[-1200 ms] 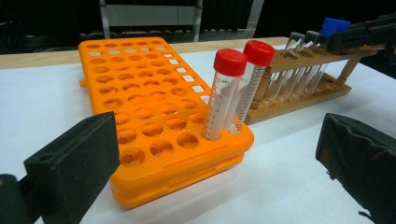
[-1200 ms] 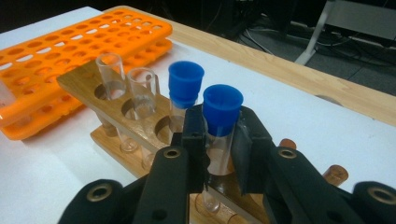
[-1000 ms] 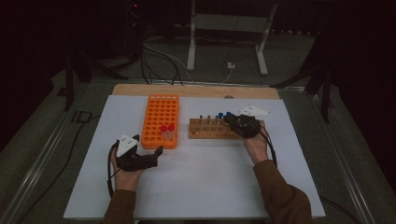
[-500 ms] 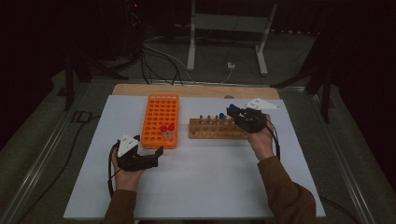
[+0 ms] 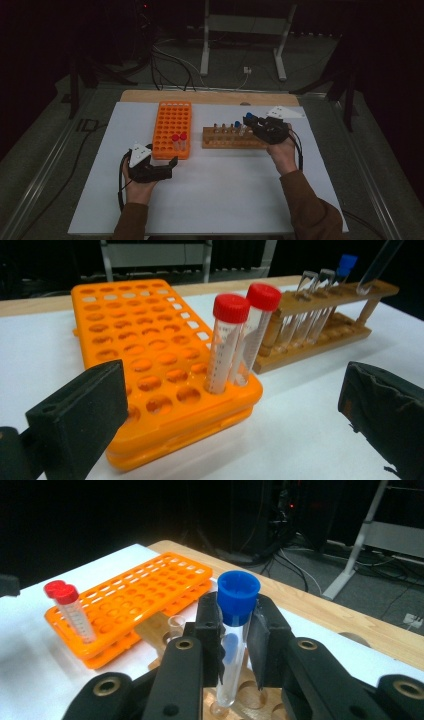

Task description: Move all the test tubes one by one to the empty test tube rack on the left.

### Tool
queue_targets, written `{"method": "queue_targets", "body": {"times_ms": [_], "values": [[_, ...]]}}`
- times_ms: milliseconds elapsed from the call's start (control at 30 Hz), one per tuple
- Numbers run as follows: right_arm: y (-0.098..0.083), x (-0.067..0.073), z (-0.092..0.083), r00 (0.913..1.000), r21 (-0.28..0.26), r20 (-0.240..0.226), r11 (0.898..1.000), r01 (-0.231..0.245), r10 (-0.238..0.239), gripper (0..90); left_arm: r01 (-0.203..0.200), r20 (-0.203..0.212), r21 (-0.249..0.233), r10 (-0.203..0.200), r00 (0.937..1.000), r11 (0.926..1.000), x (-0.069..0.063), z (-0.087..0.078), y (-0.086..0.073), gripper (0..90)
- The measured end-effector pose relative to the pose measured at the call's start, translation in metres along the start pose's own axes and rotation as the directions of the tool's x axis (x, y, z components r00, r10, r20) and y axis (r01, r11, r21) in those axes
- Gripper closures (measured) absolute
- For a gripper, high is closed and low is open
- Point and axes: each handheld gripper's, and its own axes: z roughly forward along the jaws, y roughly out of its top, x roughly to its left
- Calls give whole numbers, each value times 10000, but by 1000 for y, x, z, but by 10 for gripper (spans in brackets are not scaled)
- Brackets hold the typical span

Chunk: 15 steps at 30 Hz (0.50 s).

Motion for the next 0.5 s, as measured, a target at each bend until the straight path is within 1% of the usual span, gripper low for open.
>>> {"method": "queue_targets", "body": {"times_ms": [133, 233, 400, 500], "values": [[-3, 5, 0, 9998, 40, -218, 10000, 9, -8, 771, -286, -39, -127, 285, 9996, 9995, -6, -1, 7, 3], [-6, 9, 0, 9993, 94, -359, 9999, 39, -36, 771, -614, -101, 14, 615, 9981, 9981, -12, 1, 10, 3], [-9, 16, 2, 9982, 259, -591, 9996, 127, -111, 771, -679, 161, -226, 682, 9975, 9974, -22, 1, 21, 3], [-10, 20, 3, 9975, 336, -696, 9993, 154, -130, 770, -835, 249, -258, 841, 9961, 9962, -29, 5, 26, 10]]}}
